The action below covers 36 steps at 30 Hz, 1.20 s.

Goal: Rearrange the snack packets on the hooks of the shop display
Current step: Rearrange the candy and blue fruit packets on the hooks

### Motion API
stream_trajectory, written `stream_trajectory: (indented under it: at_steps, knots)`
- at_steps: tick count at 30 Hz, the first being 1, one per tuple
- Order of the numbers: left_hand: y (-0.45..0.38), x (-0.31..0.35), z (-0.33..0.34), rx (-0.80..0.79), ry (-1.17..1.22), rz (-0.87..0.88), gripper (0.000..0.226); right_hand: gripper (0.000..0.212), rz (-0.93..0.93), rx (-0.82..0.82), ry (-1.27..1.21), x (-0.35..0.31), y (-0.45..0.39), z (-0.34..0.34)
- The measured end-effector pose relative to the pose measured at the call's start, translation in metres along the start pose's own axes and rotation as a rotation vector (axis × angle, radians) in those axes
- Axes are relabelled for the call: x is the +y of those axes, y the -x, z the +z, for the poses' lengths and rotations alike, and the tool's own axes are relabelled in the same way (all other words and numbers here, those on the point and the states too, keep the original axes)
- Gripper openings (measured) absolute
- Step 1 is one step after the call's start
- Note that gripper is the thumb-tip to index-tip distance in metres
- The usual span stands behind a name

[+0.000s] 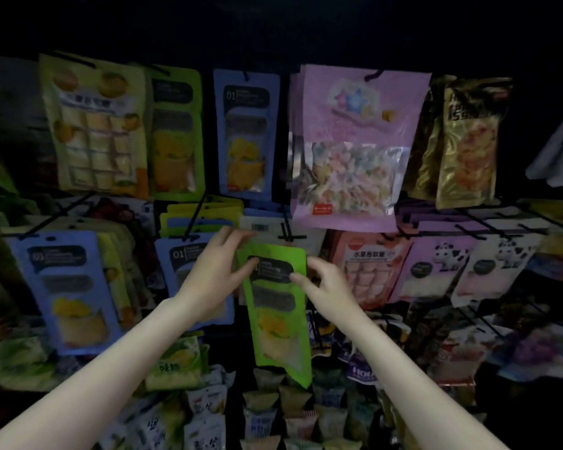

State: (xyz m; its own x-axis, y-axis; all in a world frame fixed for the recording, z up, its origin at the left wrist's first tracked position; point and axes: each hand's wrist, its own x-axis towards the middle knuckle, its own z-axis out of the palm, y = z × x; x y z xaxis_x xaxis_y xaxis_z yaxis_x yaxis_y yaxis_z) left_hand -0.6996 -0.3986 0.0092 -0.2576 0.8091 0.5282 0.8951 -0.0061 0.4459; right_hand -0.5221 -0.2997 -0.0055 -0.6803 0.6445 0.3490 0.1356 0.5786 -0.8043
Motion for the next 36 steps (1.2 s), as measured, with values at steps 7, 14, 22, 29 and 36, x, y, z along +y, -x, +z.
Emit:
stream_trajectory:
  at_steps: [7, 14, 22, 29, 36]
  knots:
    - [0.006, -0.001, -0.047, 0.382, -0.105, 0.246, 0.044, 0.017, -0.271, 0.052, -0.017, -0.086, -0.011, -0.002]
    - [-0.02, -0.023, -0.121, 0.45, -0.26, 0.265, 0.052, 0.014, -0.376, 0.351, -0.03, -0.158, -0.074, 0.035]
    - [-0.051, -0.049, -0.178, 0.391, -0.287, 0.258, 0.059, 0.034, -0.616, 0.59, 0.181, -0.214, -0.129, 0.086]
    - [-0.076, -0.062, -0.206, 0.373, -0.348, 0.301, 0.061, 0.037, -0.583, 0.68, 0.22, -0.229, -0.159, 0.103]
    - [-0.099, -0.079, -0.199, 0.255, -0.537, 0.273, 0.059, 0.041, -0.395, 0.53, 0.308, -0.221, -0.179, 0.101]
